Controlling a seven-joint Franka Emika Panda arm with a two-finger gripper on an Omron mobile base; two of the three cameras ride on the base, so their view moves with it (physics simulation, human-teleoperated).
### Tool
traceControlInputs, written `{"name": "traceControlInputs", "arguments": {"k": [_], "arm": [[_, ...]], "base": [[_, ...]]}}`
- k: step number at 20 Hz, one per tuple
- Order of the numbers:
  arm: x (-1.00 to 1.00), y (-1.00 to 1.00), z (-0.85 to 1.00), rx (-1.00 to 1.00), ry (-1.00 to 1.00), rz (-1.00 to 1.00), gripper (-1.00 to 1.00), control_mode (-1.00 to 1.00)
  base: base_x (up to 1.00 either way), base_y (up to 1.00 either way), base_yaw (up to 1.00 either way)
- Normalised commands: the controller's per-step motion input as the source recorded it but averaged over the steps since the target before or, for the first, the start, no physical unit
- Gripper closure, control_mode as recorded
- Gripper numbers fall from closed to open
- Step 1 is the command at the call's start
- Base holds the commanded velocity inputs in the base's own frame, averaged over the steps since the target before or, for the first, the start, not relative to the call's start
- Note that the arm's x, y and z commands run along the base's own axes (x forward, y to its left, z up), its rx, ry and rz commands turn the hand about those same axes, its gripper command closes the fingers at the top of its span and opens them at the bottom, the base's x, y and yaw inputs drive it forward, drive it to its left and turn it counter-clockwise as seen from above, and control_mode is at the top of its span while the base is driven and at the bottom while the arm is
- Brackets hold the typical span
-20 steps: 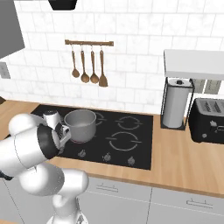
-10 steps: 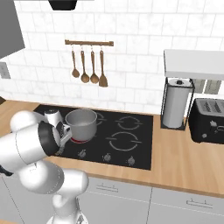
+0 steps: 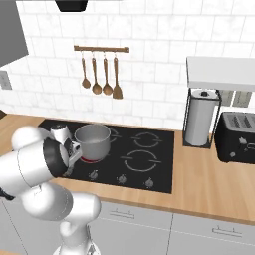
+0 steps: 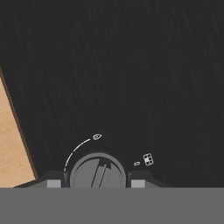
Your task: Turn off the front center burner of the stove.
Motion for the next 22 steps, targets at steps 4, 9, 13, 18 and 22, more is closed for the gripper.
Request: {"name": "traceControlInputs", "arguments": {"k": [4,9,13,18,22], "arm": [[0.0,0.0,-0.23,0.0,0.0,-0.17,1.0,-1.0],[-0.01,0.0,-0.33,0.0,0.0,-0.23,1.0,-1.0],[-0.08,0.0,-0.39,0.0,-0.02,-0.25,1.0,-1.0],[-0.08,0.0,-0.38,0.0,-0.04,-0.26,1.0,-1.0],[-0.08,0.0,-0.32,0.0,-0.05,-0.27,1.0,-1.0]], "base": [[0.0,0.0,0.0],[0.0,0.0,0.0],[0.0,0.0,0.0],[0.0,0.0,0.0],[0.0,0.0,0.0]]}}
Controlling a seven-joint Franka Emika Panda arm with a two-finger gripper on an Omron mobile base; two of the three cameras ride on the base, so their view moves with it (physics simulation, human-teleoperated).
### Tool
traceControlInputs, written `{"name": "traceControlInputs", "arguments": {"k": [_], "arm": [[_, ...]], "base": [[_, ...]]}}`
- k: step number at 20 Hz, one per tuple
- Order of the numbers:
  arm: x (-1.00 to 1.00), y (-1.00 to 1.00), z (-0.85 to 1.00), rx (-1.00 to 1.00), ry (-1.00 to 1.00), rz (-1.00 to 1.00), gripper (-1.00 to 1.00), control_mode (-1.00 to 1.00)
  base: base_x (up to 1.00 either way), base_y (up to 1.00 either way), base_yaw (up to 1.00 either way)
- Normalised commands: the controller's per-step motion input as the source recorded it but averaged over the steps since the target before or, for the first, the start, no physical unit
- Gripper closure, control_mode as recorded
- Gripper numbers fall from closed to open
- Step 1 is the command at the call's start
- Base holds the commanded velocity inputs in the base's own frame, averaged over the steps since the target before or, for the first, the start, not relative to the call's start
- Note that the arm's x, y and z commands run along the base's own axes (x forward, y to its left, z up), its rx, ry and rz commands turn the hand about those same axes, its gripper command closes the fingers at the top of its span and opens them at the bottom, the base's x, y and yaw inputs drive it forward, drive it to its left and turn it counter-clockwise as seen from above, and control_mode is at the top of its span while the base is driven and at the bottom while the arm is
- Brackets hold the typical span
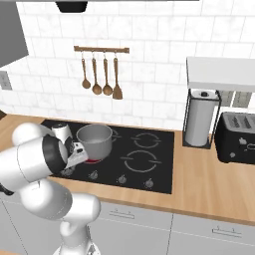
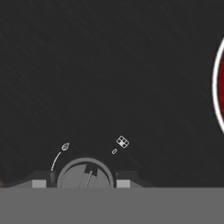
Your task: Turn off the front center burner of the stove.
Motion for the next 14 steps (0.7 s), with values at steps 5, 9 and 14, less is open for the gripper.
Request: {"name": "traceControlInputs", "arguments": {"k": [5,9,14], "arm": [[-0.05,0.0,-0.33,0.0,-0.05,-0.31,1.0,-1.0],[0.0,0.0,-0.35,0.0,-0.04,-0.33,1.0,-1.0],[-0.02,0.0,-0.35,0.0,-0.04,-0.34,1.0,-1.0]], "base": [[0.0,0.0,0.0],[0.0,0.0,0.0],[0.0,0.0,0.0]]}}
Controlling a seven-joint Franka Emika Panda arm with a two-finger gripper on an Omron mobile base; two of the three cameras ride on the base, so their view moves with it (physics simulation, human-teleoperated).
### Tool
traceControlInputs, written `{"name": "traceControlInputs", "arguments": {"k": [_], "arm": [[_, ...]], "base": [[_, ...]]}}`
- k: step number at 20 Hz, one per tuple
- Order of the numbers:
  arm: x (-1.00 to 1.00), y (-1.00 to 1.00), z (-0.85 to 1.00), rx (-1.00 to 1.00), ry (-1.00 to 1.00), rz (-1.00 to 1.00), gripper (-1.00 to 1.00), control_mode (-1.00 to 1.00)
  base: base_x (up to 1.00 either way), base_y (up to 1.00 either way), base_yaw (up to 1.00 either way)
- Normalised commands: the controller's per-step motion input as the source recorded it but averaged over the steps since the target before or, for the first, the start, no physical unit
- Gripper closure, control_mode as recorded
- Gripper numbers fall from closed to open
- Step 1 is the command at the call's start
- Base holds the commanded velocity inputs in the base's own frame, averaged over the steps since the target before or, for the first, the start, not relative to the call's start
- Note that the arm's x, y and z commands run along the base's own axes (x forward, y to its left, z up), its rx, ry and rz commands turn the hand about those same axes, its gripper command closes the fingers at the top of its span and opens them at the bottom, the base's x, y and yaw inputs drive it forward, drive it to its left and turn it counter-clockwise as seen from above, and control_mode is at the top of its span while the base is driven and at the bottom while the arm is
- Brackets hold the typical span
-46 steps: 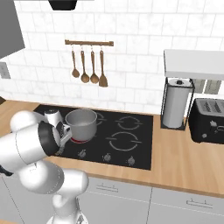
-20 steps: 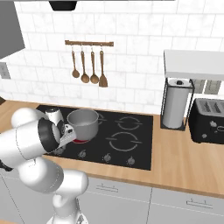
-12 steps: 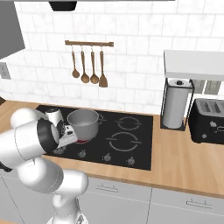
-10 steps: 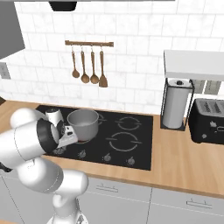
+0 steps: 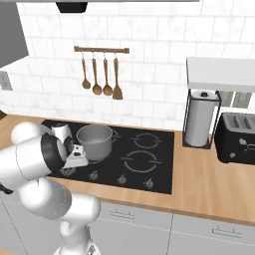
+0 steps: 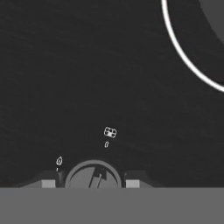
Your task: Turn off the front center burner of the stove.
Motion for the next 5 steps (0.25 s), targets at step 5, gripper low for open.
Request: {"name": "traceControlInputs", "arguments": {"k": [5], "arm": [[-0.05,0.0,-0.32,0.0,-0.04,-0.33,1.0,-1.0]], "base": [[0.0,0.0,0.0]]}}
